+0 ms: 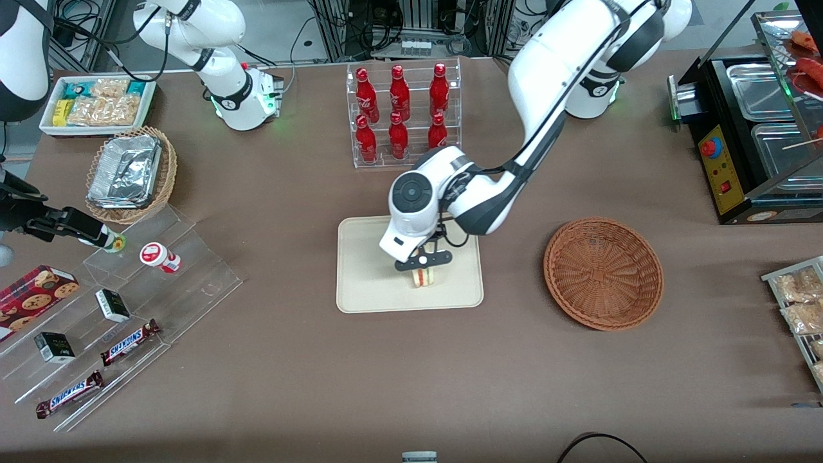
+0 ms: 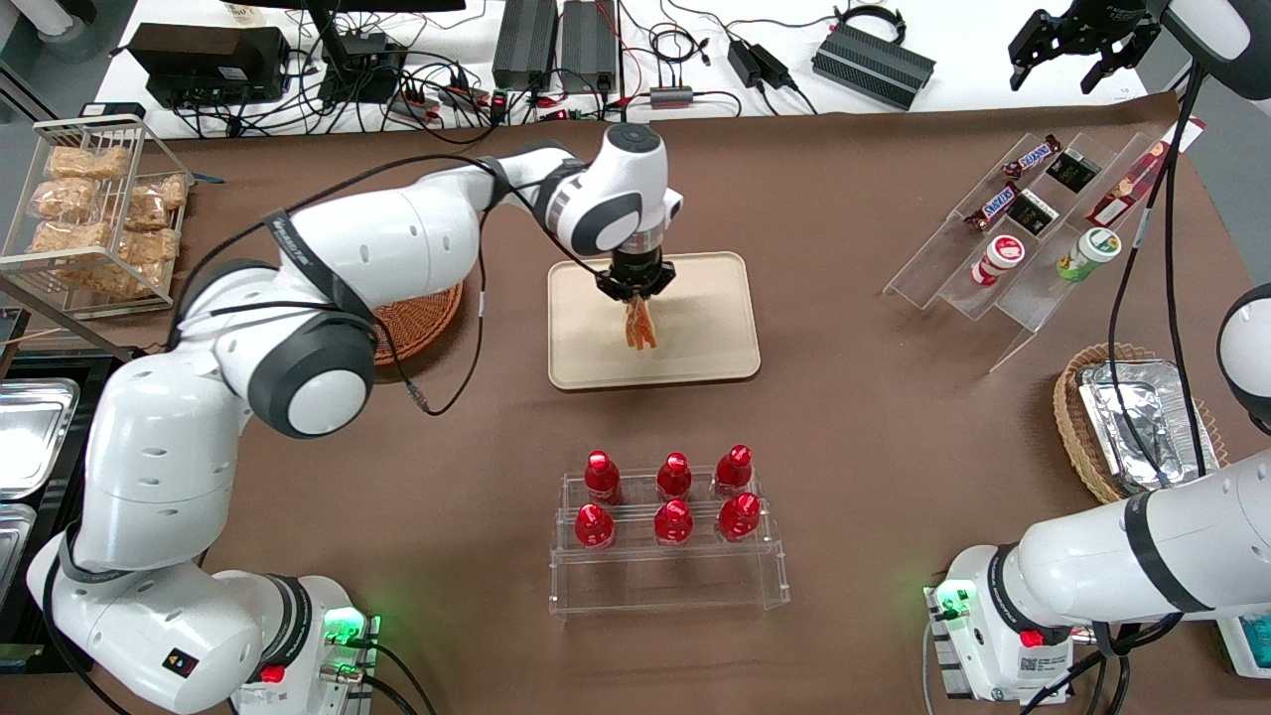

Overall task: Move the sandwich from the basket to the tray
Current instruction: 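Lift the sandwich and carry it with the left gripper over the tray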

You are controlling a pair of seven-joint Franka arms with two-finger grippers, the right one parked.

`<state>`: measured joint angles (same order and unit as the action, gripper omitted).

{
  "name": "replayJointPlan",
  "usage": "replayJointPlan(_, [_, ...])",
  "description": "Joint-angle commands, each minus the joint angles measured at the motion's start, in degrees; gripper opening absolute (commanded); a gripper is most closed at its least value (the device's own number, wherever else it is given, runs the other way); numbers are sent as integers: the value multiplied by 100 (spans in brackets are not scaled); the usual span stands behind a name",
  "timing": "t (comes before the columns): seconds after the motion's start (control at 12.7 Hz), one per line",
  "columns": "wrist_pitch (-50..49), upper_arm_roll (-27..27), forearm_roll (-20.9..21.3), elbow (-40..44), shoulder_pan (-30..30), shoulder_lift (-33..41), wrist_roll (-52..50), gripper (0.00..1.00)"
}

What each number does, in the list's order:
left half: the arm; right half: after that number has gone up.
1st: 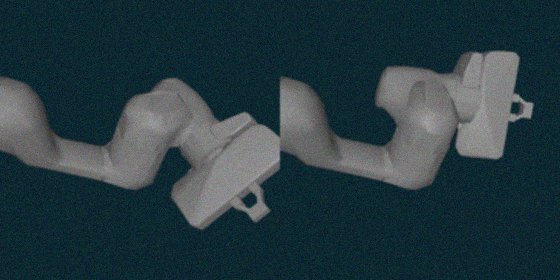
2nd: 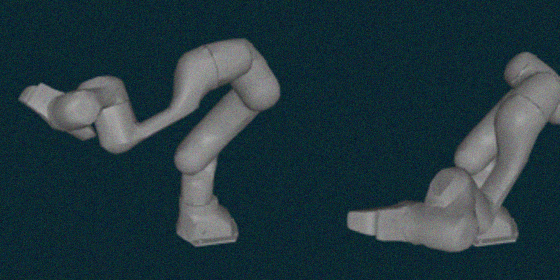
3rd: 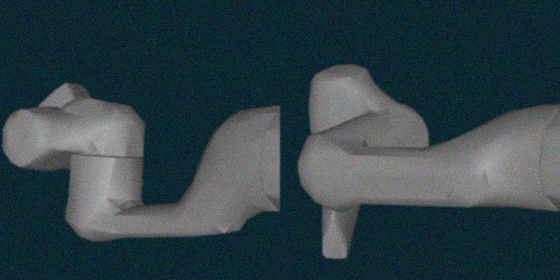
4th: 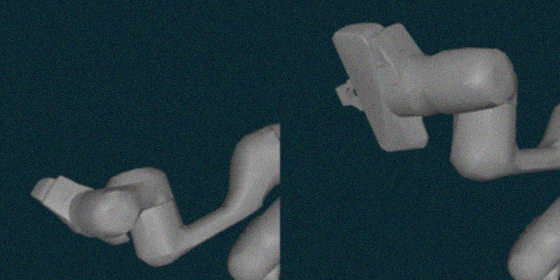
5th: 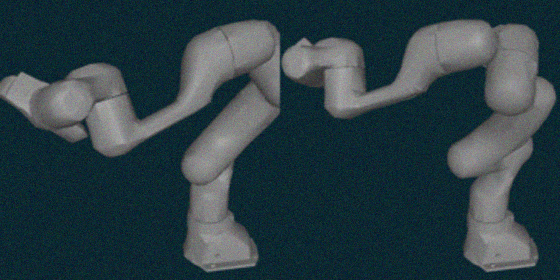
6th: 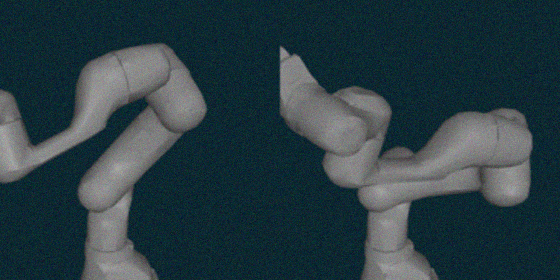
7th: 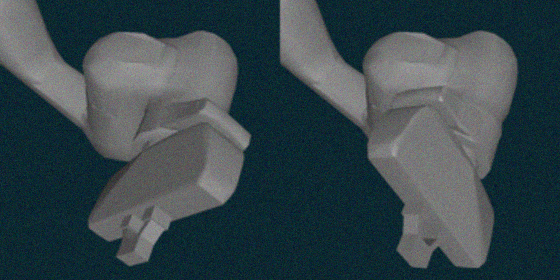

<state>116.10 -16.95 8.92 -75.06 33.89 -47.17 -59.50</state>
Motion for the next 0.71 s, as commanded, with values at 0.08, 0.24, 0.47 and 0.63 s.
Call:
replayJointPlan(0.08, [-157, 78, 136, 484, 258, -275, -237, 0])
replayJointPlan(0.24, [-149, 86, 145, 484, 267, -292, -325, 0])
replayJointPlan(0.47, [-122, 86, 145, 528, 267, -380, -457, 0])
replayJointPlan(0.63, [-96, 86, 136, 528, 259, -398, -448, 42])
